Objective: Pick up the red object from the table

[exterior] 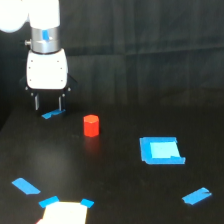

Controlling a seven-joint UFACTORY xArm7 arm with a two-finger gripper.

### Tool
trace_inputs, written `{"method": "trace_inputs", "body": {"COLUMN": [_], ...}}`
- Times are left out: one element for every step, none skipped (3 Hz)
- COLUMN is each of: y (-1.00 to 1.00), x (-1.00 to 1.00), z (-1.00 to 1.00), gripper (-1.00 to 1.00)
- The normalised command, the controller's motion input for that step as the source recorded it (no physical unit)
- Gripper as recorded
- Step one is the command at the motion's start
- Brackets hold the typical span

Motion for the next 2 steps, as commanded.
{"method": "trace_inputs", "body": {"y": [0.11, -0.07], "x": [1.0, 1.0], "z": [0.22, -0.11], "gripper": [0.53, -0.04]}}
